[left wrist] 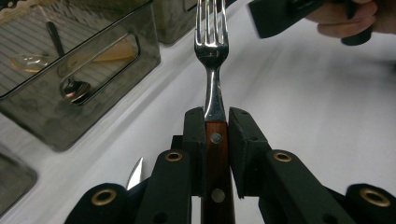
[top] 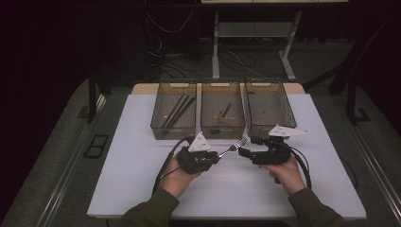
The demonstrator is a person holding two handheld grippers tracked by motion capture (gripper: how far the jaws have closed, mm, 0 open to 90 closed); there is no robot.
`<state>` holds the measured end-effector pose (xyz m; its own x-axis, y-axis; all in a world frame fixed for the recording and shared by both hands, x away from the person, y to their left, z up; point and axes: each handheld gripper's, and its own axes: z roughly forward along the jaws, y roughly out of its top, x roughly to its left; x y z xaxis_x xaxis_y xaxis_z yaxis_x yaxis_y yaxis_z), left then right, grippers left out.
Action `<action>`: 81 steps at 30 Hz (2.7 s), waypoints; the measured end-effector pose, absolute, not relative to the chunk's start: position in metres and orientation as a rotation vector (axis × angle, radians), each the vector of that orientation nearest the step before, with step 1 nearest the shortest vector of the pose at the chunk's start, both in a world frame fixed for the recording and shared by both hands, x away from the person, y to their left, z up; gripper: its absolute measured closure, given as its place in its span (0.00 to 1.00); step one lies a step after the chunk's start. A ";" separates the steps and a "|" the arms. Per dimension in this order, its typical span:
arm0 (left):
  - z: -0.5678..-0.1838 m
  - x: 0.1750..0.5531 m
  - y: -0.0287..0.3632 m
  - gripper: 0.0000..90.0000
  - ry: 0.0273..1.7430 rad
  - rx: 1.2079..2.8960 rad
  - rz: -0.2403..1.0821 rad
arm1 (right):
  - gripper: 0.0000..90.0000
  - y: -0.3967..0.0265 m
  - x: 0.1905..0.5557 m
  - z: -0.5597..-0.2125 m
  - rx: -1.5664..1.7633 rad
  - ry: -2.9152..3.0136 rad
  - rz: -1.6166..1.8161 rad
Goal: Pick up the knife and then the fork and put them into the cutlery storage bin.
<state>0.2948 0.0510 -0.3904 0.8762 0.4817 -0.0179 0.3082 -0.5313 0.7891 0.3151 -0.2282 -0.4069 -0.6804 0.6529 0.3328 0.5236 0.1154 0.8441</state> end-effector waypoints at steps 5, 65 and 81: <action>-0.392 0.293 0.052 0.86 0.564 2.175 0.255 | 0.27 -0.224 0.323 -0.413 1.226 2.265 1.662; -0.405 0.289 0.080 0.51 0.508 2.061 0.210 | 0.97 -0.227 0.336 -0.385 1.233 2.236 1.794; -0.433 0.275 0.140 0.14 0.580 2.060 0.190 | 0.97 -0.258 0.344 -0.360 1.234 2.214 1.633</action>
